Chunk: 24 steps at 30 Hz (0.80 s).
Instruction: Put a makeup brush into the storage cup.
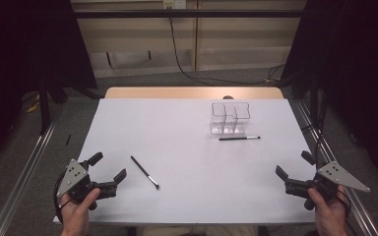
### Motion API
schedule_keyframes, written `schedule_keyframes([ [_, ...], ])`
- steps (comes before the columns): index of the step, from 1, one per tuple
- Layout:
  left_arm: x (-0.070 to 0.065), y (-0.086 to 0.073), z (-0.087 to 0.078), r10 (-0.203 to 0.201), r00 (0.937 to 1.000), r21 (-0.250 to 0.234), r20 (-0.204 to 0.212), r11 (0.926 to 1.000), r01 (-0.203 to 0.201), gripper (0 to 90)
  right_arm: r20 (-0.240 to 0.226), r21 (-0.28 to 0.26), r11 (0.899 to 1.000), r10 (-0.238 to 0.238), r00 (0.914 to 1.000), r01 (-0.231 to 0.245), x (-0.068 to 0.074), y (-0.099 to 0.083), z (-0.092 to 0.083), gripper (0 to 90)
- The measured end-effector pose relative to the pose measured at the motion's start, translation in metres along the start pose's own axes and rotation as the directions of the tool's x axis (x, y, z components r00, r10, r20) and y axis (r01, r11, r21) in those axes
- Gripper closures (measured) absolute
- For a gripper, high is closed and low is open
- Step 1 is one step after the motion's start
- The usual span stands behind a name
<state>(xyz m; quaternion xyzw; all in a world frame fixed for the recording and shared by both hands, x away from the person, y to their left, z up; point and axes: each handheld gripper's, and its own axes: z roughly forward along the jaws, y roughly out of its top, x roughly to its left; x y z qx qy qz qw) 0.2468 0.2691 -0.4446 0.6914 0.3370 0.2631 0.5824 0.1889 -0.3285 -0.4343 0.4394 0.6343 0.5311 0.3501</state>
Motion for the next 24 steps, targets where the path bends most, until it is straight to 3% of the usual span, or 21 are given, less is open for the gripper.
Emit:
schedule_keyframes([
  [10, -0.0021, -0.0007, 0.0009, 0.009, 0.9997, 0.026, 0.02, 0.9996, -0.01, 1.2, -0.018, 0.0, 1.0, 0.003, 0.9998, -0.003, -0.0008, -0.0007, 0.0025, 0.0],
  [24, -0.0073, 0.0057, -0.0063, -0.001, 0.9992, 0.015, 0.04, 0.9999, 0.001, 1.9, -0.035, 0.003, 1.0, 0.001, 0.9994, -0.001, 0.004, 0.0004, 0.0027, 0.0],
])
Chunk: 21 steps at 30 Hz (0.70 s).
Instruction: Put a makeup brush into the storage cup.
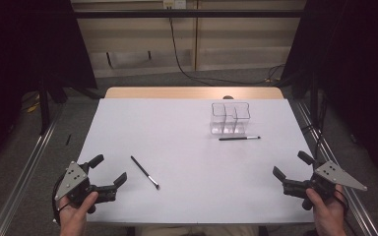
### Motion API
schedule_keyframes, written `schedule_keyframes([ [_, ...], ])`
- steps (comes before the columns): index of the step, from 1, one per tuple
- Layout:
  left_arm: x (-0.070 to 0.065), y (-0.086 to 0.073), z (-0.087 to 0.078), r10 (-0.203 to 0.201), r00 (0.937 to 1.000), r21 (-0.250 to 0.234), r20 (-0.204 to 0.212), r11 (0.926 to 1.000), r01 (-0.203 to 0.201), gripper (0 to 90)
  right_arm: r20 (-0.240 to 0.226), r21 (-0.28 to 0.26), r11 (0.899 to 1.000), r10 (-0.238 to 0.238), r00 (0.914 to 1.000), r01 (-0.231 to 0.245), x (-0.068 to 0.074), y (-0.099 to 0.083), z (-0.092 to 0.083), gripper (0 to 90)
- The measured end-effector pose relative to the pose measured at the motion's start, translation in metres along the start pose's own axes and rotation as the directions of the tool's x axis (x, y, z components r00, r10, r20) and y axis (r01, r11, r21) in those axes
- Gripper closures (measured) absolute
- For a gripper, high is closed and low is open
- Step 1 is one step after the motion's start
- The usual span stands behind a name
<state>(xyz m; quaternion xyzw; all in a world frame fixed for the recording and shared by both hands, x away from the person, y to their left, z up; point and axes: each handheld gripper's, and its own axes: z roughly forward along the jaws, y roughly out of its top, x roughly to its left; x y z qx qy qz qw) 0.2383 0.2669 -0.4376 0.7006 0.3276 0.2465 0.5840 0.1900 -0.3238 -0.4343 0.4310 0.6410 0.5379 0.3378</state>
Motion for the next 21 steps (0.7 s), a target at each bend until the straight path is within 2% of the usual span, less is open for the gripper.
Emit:
schedule_keyframes([
  [9, -0.005, 0.007, 0.004, 0.012, 0.9996, 0.008, 0.024, 0.9999, -0.012, 1.9, -0.009, -0.001, 1.0, -0.006, 0.9999, 0.006, 0.0, 0.0, 0.0, 0.0],
  [18, -0.01, 0.018, 0.015, 0.047, 0.997, 0.017, 0.061, 0.9987, -0.048, 1.5, -0.017, -0.004, 1.0, 0.0, 0.9999, 0.0, 0.001, 0.0, 0.001, 0.0],
  [19, -0.009, 0.019, 0.018, 0.048, 0.9959, 0.02, 0.077, 0.9986, -0.05, 1.3, -0.015, -0.002, 1.0, 0.003, 0.9999, -0.003, 0.001, 0.0, 0.001, 0.0],
  [21, -0.008, 0.02, 0.02, 0.039, 0.9961, 0.024, 0.079, 0.9989, -0.041, 1.0, -0.014, -0.002, 1.0, 0.004, 0.9999, -0.004, 0.001, 0.0, 0.001, 0.0],
])
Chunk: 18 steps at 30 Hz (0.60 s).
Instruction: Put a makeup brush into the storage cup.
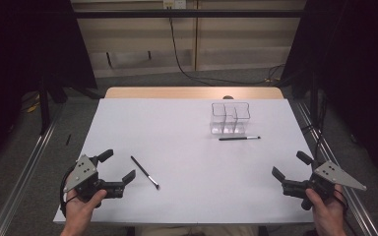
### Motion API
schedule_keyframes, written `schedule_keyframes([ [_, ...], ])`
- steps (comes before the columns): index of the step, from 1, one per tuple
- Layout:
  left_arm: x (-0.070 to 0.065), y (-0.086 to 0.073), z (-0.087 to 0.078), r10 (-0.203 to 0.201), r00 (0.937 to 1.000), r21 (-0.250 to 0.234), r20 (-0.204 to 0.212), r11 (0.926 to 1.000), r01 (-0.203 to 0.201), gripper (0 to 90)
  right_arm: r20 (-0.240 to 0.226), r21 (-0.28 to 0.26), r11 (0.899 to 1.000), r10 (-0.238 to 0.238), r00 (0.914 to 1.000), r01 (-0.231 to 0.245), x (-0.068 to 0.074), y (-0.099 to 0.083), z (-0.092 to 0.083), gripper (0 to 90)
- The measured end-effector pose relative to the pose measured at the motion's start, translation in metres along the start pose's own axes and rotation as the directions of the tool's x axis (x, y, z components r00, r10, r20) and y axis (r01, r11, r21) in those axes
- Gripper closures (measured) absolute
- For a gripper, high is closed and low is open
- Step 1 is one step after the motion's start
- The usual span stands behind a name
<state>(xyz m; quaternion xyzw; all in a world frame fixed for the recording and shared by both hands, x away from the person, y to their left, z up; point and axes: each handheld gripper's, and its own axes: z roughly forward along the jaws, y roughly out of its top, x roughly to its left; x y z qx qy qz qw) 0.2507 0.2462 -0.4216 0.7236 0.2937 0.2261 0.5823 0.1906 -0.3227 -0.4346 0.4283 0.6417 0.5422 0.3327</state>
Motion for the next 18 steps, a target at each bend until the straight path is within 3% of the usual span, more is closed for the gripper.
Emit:
schedule_keyframes([
  [10, 0.015, 0.011, 0.014, -0.009, 0.9999, 0.009, -0.008, 0.9999, 0.009, 1.6, 0.001, -0.002, 1.0, 0.004, 1.0, -0.004, -0.001, -0.001, 0.0, 0.0],
  [18, 0.025, 0.02, 0.032, -0.021, 0.9997, 0.023, 0.01, 0.9995, 0.021, 1.8, 0.0, -0.002, 1.0, 0.004, 1.0, -0.004, -0.001, 0.0, 0.0, 0.0],
])
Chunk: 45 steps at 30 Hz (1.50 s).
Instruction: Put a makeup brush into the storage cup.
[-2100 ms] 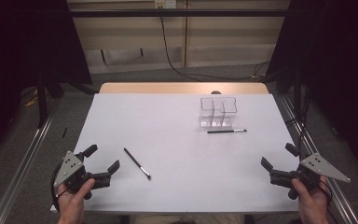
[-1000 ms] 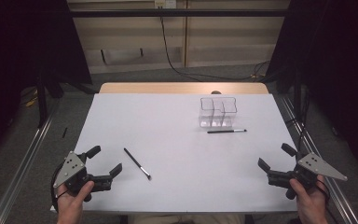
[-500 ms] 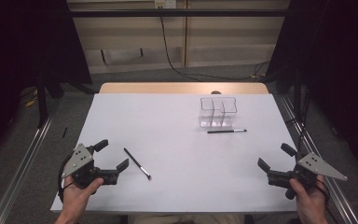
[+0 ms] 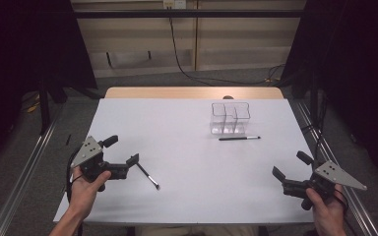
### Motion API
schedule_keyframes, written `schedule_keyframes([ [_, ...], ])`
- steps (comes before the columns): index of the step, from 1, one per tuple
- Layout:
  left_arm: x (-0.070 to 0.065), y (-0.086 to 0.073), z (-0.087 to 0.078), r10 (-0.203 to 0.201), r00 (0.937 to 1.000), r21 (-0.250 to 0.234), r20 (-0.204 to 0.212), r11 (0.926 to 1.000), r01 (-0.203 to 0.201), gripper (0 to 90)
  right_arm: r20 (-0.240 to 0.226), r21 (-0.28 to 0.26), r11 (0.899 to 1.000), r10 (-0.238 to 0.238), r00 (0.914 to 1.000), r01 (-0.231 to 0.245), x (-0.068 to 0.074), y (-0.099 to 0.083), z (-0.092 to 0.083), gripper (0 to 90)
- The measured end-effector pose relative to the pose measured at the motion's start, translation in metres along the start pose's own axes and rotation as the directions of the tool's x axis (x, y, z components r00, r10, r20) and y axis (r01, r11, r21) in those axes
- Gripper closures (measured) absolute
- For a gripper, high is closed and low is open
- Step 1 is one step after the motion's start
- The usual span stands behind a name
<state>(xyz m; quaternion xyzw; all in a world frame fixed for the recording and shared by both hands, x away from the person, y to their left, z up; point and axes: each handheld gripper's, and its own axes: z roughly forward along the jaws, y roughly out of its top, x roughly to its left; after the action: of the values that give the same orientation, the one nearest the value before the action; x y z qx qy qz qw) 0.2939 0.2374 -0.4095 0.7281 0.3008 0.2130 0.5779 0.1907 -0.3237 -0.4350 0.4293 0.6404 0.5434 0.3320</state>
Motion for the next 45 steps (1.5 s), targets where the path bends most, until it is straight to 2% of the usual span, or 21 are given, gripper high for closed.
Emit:
schedule_keyframes([
  [5, 0.006, 0.005, 0.008, -0.005, 1.0, 0.007, 0.002, 1.0, 0.005, 1.8, -0.002, 0.001, 1.0, 0.001, 1.0, -0.001, 0.001, 0.0, 0.001, 0.0],
  [7, 0.008, 0.007, 0.011, -0.015, 0.9999, -0.006, -0.002, 0.9999, 0.015, 1.8, -0.005, 0.002, 1.0, 0.004, 1.0, -0.004, 0.001, 0.0, 0.002, 0.0],
  [14, 0.017, 0.023, 0.023, 0.004, 0.9999, -0.012, -0.012, 0.9999, -0.004, 1.8, -0.007, 0.002, 1.0, 0.005, 1.0, -0.005, 0.001, 0.0, 0.002, 0.0],
  [16, 0.019, 0.025, 0.026, -0.001, 0.9998, -0.025, -0.019, 0.9997, 0.0, 1.8, -0.008, 0.002, 1.0, 0.005, 1.0, -0.005, 0.001, 0.0, 0.002, 0.0],
  [22, 0.024, 0.027, 0.031, -0.006, 0.9997, -0.018, -0.024, 0.9998, 0.005, 1.8, -0.007, 0.003, 1.0, 0.01, 0.9999, -0.01, 0.0, 0.0, 0.002, 0.0],
  [28, 0.027, 0.032, 0.034, -0.012, 0.9998, 0.007, -0.014, 0.9999, 0.012, 1.9, -0.006, 0.006, 1.0, 0.005, 1.0, -0.004, -0.001, 0.0, 0.002, 0.0],
  [29, 0.028, 0.035, 0.033, -0.005, 1.0, 0.047, -0.005, 0.9989, 0.005, 1.9, -0.005, 0.005, 1.0, 0.009, 0.9999, -0.009, -0.001, 0.0, 0.002, 0.0],
  [32, 0.028, 0.037, 0.033, 0.007, 1.0, 0.068, 0.003, 0.9976, -0.007, 1.9, -0.006, 0.007, 1.0, 0.004, 1.0, -0.004, -0.001, 0.0, 0.002, 0.0],
  [34, 0.027, 0.04, 0.035, -0.005, 0.9996, 0.102, 0.026, 0.9948, 0.002, 2.0, -0.005, 0.009, 1.0, 0.004, 1.0, -0.004, -0.001, 0.0, 0.002, 0.0],
  [35, 0.027, 0.04, 0.035, -0.005, 0.9996, 0.102, 0.026, 0.9948, 0.002, 2.0, -0.005, 0.009, 1.0, 0.004, 1.0, -0.004, -0.001, 0.0, 0.002, 0.0],
  [38, 0.025, 0.042, 0.036, 0.039, 0.9988, 0.173, 0.03, 0.9839, -0.044, 2.2, -0.007, 0.007, 1.0, 0.007, 1.0, -0.007, -0.002, 0.0, 0.002, 0.0],
  [39, 0.025, 0.043, 0.037, 0.039, 0.9987, 0.191, 0.032, 0.9806, -0.044, 2.3, -0.005, 0.01, 1.0, 0.002, 1.0, -0.002, -0.002, -0.001, 0.002, 0.0],
  [41, 0.024, 0.045, 0.039, 0.034, 0.9982, 0.248, 0.049, 0.9677, -0.045, 2.6, -0.003, 0.007, 1.0, 0.008, 1.0, -0.008, -0.002, 0.0, 0.002, 0.0],
  [42, 0.024, 0.046, 0.04, 0.032, 0.9981, 0.263, 0.053, 0.9638, -0.044, 2.6, -0.003, 0.008, 1.0, 0.007, 1.0, -0.007, -0.002, 0.0, 0.002, 0.0],
  [43, 0.024, 0.046, 0.04, 0.032, 0.9981, 0.263, 0.053, 0.9638, -0.044, 2.6, -0.003, 0.008, 1.0, 0.007, 1.0, -0.007, -0.002, 0.0, 0.002, 0.0],
  [45, 0.023, 0.048, 0.042, 0.05, 0.9966, 0.315, 0.066, 0.9467, -0.068, 2.6, -0.007, 0.011, 1.0, 0.004, 1.0, -0.004, -0.002, -0.001, 0.002, 0.0],
])
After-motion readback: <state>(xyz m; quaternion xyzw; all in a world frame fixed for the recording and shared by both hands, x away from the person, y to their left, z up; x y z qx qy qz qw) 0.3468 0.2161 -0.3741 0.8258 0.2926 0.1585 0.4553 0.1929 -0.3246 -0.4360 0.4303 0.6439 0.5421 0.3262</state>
